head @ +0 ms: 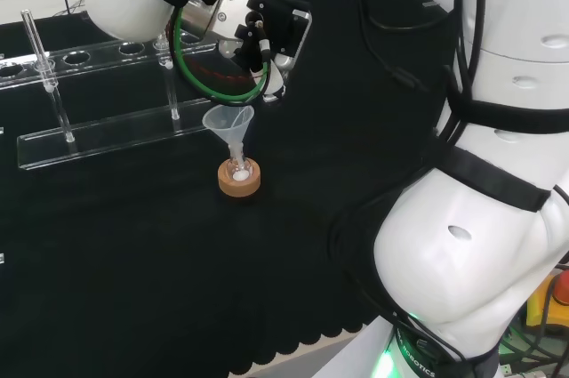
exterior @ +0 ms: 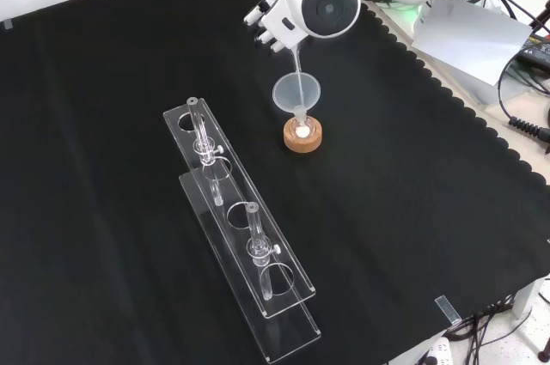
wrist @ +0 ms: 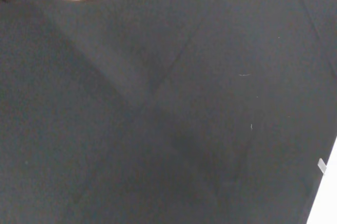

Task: Pour all the NaCl from the weighing funnel into the round-bottom flask.

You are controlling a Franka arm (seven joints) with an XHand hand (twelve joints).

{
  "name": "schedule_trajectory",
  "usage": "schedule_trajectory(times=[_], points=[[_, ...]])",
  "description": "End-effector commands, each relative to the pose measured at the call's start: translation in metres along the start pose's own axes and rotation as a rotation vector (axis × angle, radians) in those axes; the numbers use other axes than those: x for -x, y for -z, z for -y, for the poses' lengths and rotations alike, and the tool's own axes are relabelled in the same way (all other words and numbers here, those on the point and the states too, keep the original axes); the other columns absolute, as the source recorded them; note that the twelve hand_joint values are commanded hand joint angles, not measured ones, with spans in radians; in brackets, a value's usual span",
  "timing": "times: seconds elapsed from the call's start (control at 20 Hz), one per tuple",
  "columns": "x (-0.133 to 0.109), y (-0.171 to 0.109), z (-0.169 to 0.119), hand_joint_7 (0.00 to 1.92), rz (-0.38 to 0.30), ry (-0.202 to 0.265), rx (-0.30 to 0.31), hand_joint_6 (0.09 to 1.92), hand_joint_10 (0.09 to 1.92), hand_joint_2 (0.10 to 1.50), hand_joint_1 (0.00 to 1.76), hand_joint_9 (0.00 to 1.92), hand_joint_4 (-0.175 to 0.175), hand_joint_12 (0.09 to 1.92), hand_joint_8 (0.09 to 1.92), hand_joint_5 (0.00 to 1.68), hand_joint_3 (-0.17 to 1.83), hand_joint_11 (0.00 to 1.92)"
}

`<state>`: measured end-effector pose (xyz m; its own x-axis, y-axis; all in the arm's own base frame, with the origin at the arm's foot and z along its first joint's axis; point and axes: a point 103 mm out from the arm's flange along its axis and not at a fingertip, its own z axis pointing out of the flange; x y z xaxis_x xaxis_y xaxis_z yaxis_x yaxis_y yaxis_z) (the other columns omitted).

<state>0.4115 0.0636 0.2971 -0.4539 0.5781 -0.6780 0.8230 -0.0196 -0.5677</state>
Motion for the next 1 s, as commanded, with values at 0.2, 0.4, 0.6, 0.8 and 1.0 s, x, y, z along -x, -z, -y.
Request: schedule_trajectory(times=[0.2, 0.4, 0.6, 0.8, 1.0], points=[[0.001, 0.005, 0.000, 0.77, 0.023, -0.005, -0.003, 0.95, 0.34, 0.63, 1.10, 1.10, 0.175, 1.12, 0.58, 1.16, 0.82, 0.75], [0.000, 0.007, 0.001, 0.77, 0.032, -0.007, -0.007, 0.95, 0.34, 0.63, 1.10, 1.10, 0.175, 1.12, 0.58, 1.16, 0.82, 0.75], [-0.002, 0.009, 0.000, 0.76, 0.047, -0.007, -0.013, 0.95, 0.33, 0.63, 1.10, 1.10, 0.175, 1.12, 0.58, 1.16, 0.82, 0.75], [-0.003, 0.011, -0.001, 0.76, 0.065, -0.009, -0.021, 0.94, 0.33, 0.63, 1.10, 1.10, 0.175, 1.12, 0.58, 1.16, 0.82, 0.75], [-0.004, 0.014, 0.000, 0.76, 0.085, -0.010, -0.026, 0.94, 0.33, 0.63, 1.10, 1.10, 0.175, 1.12, 0.58, 1.16, 0.82, 0.75]])
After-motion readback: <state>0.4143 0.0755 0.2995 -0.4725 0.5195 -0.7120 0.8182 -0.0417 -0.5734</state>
